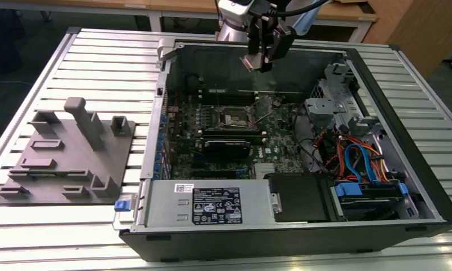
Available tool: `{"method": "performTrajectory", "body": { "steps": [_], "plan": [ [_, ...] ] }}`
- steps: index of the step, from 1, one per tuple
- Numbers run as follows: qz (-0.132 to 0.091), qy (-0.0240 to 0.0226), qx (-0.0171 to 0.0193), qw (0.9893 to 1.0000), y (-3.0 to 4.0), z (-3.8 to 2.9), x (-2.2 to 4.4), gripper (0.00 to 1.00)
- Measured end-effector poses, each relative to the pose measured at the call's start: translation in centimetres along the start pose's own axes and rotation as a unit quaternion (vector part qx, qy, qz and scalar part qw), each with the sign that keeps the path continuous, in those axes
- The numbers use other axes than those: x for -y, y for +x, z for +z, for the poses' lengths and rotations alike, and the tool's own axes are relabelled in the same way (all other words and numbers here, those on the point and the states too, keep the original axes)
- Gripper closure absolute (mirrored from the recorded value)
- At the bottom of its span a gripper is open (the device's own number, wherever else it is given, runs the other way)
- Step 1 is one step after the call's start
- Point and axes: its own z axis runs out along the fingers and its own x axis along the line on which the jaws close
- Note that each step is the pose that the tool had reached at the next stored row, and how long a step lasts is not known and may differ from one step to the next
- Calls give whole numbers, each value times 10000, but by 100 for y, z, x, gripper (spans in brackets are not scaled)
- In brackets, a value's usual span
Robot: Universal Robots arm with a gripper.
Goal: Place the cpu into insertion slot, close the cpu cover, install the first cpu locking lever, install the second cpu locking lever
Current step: 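Place the cpu into insertion slot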
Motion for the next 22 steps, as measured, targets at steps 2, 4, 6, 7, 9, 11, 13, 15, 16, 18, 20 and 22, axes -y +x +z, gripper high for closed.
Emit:
{"method": "performTrajectory", "body": {
  "steps": [2,4,6,7,9,11,13,15,16,18,20,22],
  "plan": [
    [32,0,4,10000,0,0,0,46],
    [104,0,13,9999,1,0,0,46],
    [210,-1,25,9998,2,1,-1,46],
    [264,-1,30,9996,3,1,-1,46],
    [379,-3,40,9993,5,2,-2,46],
    [468,-4,47,9989,7,2,-2,46],
    [468,-4,48,9989,8,2,0,46],
    [468,-4,48,9989,9,2,3,46],
    [469,-4,48,9989,9,2,4,46],
    [529,-6,53,9986,11,3,6,46],
    [706,-9,68,9975,10,7,6,46],
    [859,-10,82,9963,11,14,6,46]
  ]
}}
